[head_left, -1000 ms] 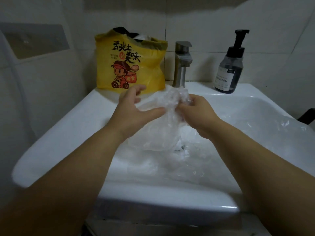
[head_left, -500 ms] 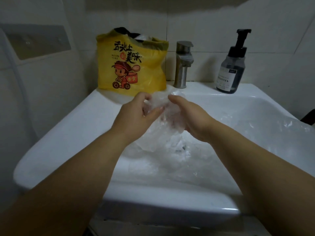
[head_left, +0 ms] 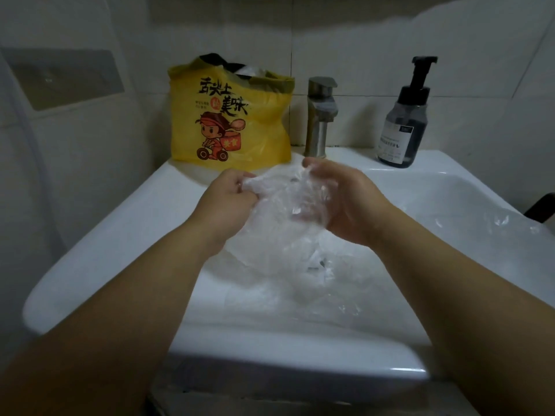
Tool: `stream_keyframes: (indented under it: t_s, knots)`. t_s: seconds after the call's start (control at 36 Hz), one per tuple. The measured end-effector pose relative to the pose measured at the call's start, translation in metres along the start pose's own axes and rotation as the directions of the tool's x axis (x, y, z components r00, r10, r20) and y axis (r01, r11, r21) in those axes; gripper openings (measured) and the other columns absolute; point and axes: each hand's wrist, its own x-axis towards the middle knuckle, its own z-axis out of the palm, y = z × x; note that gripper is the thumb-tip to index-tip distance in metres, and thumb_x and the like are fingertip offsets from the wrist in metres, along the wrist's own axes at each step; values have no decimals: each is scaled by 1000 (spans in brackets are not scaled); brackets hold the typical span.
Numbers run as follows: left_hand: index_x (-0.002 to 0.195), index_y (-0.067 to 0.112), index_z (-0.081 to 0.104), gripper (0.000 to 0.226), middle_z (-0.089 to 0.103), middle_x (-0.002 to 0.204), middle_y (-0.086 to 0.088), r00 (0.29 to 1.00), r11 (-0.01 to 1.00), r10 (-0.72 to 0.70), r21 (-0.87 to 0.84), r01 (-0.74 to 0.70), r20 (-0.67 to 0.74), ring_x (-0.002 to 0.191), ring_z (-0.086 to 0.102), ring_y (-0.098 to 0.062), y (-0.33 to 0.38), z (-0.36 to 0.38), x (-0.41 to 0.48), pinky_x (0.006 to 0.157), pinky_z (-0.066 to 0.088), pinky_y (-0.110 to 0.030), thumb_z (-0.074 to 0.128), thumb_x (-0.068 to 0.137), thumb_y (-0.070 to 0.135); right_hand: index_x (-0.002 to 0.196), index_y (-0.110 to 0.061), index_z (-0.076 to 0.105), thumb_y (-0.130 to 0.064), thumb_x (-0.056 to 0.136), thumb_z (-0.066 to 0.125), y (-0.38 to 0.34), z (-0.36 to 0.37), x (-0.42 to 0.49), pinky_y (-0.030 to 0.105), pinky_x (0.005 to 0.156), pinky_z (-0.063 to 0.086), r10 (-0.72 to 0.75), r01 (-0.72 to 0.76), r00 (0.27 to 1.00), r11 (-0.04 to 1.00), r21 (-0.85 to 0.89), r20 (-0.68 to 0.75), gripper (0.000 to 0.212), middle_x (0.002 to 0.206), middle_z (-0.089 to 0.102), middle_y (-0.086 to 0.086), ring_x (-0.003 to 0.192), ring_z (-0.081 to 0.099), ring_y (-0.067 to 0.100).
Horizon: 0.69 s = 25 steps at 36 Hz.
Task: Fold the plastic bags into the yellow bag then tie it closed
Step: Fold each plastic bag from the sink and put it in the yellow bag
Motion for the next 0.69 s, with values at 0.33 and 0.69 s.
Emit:
stream_keyframes:
  t_s: [0.33, 0.69]
  knots:
    - [95, 26, 61, 1, 54, 91, 6, 983, 965, 180, 200, -171, -28, 82, 53, -15, -6, -1, -3, 67, 43, -23, 60, 94, 25, 97, -9, 68, -15, 88, 66, 13, 2, 0, 40, 80, 59, -64, 2, 988, 916, -401, -142, 11, 113, 64, 17, 94, 67, 31]
    - [93, 15, 62, 24, 60, 88, -6, 995, 992, -92, -92, 89, -27, 72, 51, -16, -5, -6, 3, 72, 42, -30, 45, 90, 0, 115, 4, 60, 7, 90, 56, 5, -4, -5, 24, 68, 58, -125, 42, 939, 966, -255, -320, 25, 89, 63, 14, 71, 61, 18]
